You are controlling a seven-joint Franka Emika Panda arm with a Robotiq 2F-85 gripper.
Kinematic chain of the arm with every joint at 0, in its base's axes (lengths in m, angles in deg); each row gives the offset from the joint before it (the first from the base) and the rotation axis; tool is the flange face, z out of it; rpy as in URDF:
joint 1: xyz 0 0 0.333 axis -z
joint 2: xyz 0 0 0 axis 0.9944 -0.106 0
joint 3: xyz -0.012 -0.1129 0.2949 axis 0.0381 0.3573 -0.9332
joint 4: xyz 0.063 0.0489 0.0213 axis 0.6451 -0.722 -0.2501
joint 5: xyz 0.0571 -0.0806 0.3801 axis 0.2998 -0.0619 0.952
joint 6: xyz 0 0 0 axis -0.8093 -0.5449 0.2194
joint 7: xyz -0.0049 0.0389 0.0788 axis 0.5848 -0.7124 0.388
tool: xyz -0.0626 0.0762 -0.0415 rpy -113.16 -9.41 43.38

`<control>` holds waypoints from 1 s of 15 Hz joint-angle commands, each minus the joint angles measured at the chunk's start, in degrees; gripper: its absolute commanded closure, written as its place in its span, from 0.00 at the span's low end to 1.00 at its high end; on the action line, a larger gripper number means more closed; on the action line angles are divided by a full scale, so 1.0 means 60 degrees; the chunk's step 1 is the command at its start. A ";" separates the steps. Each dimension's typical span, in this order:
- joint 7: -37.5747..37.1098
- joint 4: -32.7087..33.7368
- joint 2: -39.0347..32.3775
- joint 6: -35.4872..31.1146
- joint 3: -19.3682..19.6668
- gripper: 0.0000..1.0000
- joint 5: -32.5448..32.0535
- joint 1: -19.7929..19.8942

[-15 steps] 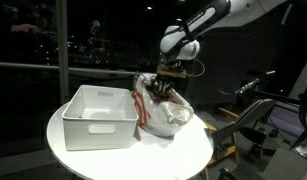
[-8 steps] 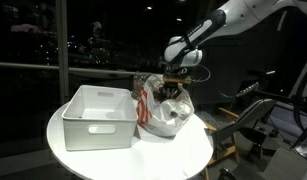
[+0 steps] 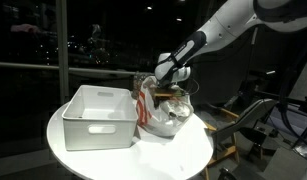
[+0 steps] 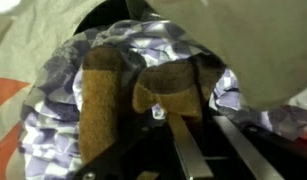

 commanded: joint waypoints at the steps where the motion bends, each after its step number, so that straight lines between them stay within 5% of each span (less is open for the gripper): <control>1: -0.0461 -0.0079 0.0592 0.0704 0.0493 0.42 -0.0703 -0.0597; 4: -0.1261 -0.0390 0.1367 0.1270 0.0710 0.19 -0.1677 -0.0956; 7: -0.0607 -0.0844 0.2322 0.1210 0.0229 0.00 -0.1421 -0.0654; 15: 0.1051 -0.1795 0.3909 0.1533 -0.0624 0.00 -0.1711 -0.0501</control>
